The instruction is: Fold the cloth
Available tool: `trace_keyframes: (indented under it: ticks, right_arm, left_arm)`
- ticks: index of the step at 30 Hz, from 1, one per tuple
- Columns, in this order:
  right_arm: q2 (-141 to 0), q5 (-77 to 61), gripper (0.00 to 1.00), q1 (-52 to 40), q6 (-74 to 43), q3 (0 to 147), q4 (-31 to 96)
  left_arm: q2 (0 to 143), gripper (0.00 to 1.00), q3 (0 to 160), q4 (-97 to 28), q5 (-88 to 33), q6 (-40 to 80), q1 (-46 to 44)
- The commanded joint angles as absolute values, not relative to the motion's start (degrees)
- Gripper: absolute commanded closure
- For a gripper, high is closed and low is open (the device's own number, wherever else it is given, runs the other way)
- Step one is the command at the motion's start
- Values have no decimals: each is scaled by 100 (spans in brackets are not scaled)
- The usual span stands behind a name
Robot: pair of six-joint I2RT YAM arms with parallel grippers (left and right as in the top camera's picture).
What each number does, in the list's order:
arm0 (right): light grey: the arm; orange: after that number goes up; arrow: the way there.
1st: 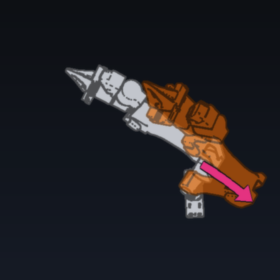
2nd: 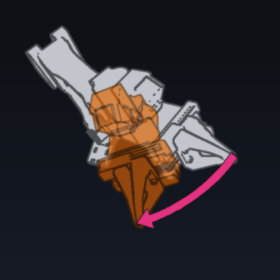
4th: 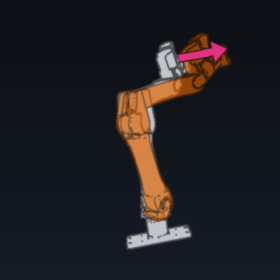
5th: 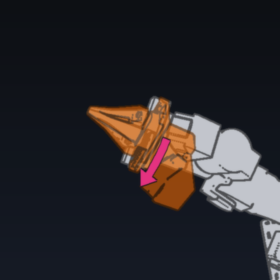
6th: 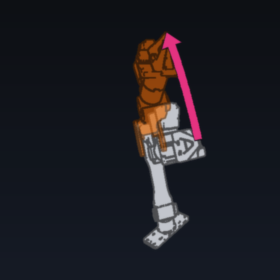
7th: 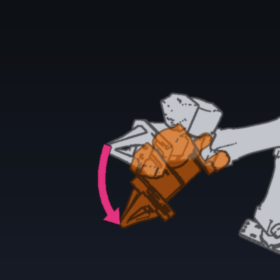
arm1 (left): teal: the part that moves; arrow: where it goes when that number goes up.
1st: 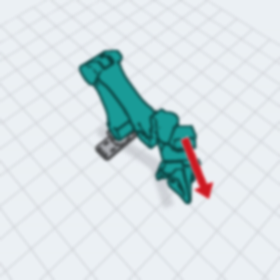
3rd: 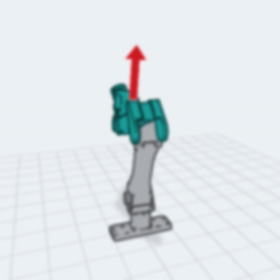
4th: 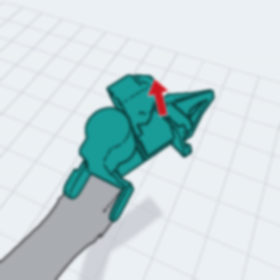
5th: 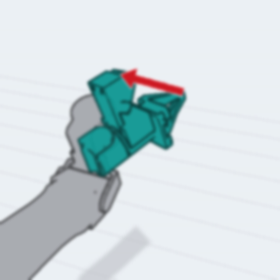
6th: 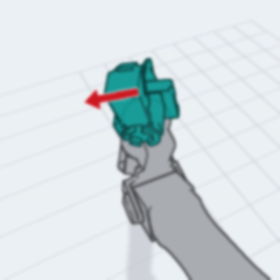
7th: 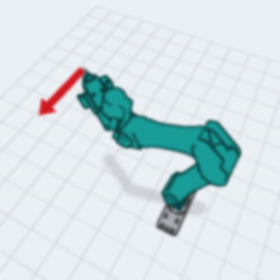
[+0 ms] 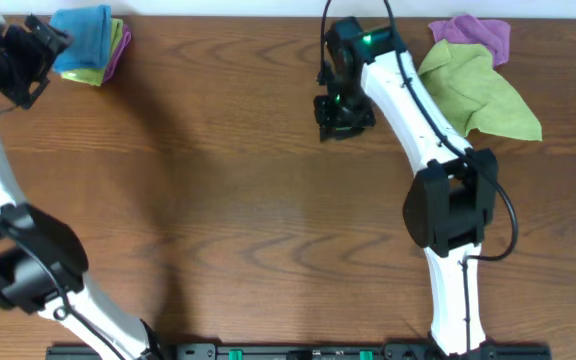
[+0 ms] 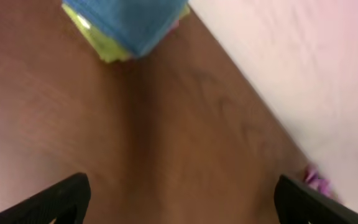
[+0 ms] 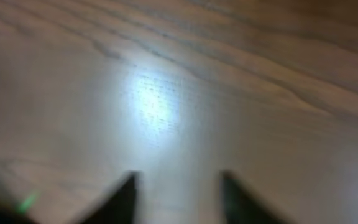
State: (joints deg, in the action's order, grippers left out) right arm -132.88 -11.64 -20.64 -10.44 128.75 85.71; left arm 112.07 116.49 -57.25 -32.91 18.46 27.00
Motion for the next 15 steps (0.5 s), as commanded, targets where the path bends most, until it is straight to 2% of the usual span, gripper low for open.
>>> trace_keyframes:
  ticks: [1, 4, 5, 10, 15]
  right_arm:
    - [-13146, -484, 24, -2053, -751, 13646, 9024]
    - [-13146, 174, 21, -2043, -565, 14418, 9730]
    - [-13080, 115, 9, -2032, -690, 14575, 9732]
    - [-12029, -250, 5, -1859, -377, 14604, 9730]
    - [-10628, -327, 1, -1387, -375, 14556, 9712]
  left_arm:
    - [10562, 4, 11760, -6206, -2783, 873, 2512]
    - [10079, 4, 11747, -6611, -2449, 652, 2274]
    - [9883, 4, 11738, -6711, -2390, 615, 2161]
    - [8718, 0, 11738, -7105, -2027, 552, 1229]
    - [7439, 0, 11583, -7402, -392, 554, -421]
